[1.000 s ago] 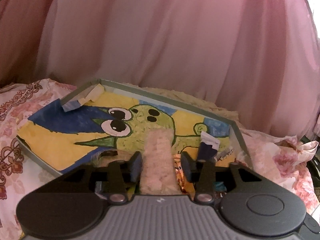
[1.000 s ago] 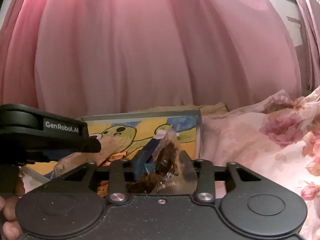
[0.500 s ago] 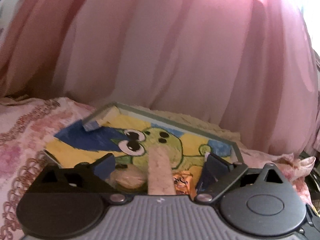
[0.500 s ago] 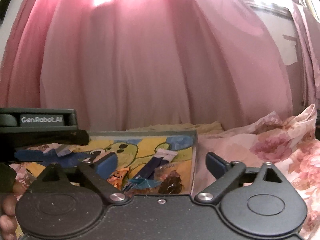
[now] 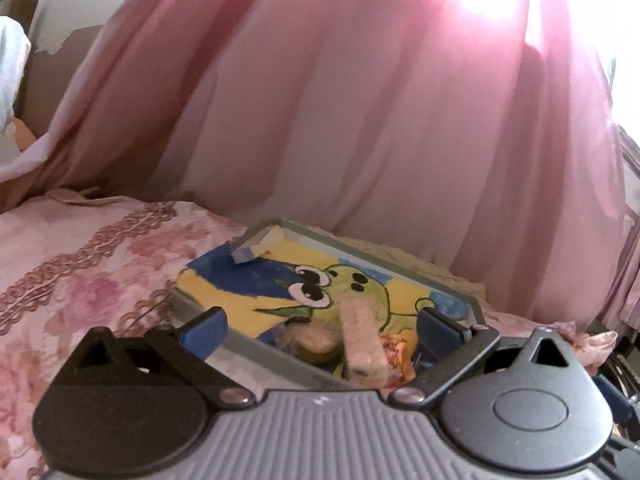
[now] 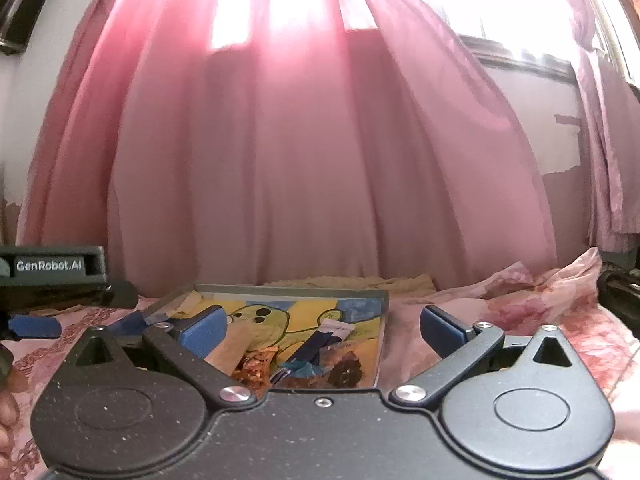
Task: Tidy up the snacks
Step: 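Move both grippers back toward the remaining snacks on the bedspread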
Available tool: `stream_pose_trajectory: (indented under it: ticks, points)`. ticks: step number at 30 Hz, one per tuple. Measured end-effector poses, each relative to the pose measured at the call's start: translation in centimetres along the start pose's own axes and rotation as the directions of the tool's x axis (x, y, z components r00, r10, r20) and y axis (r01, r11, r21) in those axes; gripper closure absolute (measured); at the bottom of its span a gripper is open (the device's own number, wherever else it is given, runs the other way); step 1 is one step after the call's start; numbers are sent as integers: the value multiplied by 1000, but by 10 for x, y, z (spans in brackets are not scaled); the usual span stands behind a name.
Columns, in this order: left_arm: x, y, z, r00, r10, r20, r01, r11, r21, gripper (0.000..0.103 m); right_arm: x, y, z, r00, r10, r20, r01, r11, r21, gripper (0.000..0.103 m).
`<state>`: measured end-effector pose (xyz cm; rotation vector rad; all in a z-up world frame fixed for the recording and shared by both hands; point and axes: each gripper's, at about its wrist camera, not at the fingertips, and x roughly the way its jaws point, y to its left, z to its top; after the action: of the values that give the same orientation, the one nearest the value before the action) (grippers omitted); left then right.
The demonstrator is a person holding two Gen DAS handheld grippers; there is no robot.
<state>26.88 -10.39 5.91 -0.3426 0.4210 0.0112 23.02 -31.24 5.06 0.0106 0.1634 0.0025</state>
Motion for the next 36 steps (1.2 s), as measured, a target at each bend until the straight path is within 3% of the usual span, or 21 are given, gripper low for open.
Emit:
stream_pose_trajectory:
  ticks: [19, 27, 36]
  points:
    - [-89, 44, -51, 999, 6, -35, -4, 999, 54, 1, -114, 12, -28, 998, -65, -10, 65, 998, -7, 1]
    - [-118, 56, -76, 997, -13, -73, 20, 994, 106, 1, -141, 19, -41, 994, -66, -87, 67, 998, 3, 1]
    - [-141, 68, -99, 991, -25, -133, 45, 987, 153, 1, -159, 27, -60, 973, -48, -224, 61, 997, 51, 1]
